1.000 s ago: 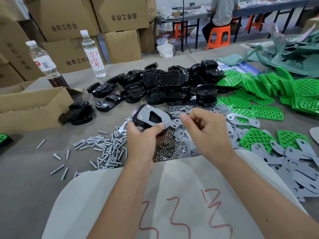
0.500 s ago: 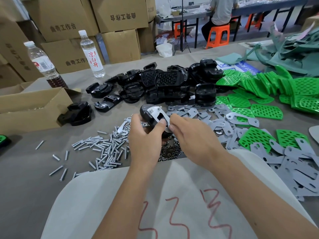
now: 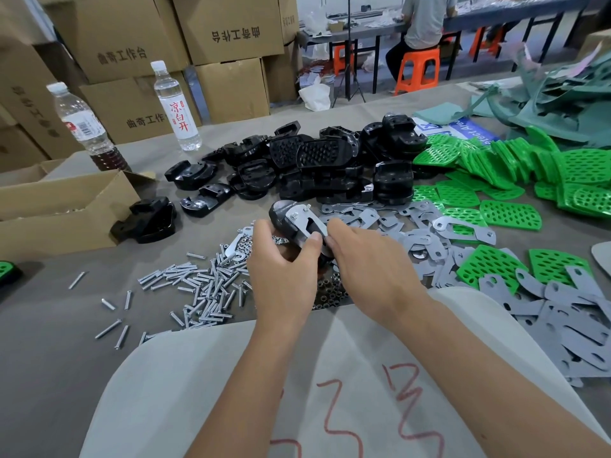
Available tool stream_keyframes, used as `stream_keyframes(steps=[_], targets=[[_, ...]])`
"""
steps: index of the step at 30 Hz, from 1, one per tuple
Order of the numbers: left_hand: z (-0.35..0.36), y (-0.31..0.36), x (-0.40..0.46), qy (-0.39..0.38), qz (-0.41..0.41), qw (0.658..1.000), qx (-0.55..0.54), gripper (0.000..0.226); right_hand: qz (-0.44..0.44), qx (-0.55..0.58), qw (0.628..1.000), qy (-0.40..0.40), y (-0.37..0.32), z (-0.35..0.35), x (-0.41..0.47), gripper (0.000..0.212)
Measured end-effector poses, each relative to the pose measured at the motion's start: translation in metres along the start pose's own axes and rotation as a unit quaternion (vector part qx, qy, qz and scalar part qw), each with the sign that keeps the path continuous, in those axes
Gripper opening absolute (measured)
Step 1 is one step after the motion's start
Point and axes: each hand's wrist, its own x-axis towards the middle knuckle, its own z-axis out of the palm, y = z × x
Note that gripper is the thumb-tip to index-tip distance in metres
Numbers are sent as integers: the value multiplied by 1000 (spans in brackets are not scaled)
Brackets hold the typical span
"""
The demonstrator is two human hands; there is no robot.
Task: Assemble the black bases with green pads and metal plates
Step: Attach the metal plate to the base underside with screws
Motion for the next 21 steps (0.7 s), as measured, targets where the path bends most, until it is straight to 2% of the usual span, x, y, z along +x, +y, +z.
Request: stream_keyframes(steps=[4,9,11,13,15,17,21], targets=[[4,1,-4,15,10,1000,6,27,46,-28,998,11,-3,-2,1,29],[8,1,-8,11,11,1000,3,30,107,-38,994,0,-6,-6,0,20],[9,5,-9,8,0,1000,-10,31,124,-12,992,4,-4,-4,0,23],[7,7,-7,9,-35,998,-48,35,128,79,988,34,-1,-4,2,29],[4,8,-3,14,-65,994,-91,37,97,168,980,45,1,-6,2,25],[-2,9,2,29,-77,993,-86,34,32,220,975,8,0,-10,1,29],[-18,13,17,92,-113,986,-83,33,-46,222,973,-36,-16,-5,14,35]])
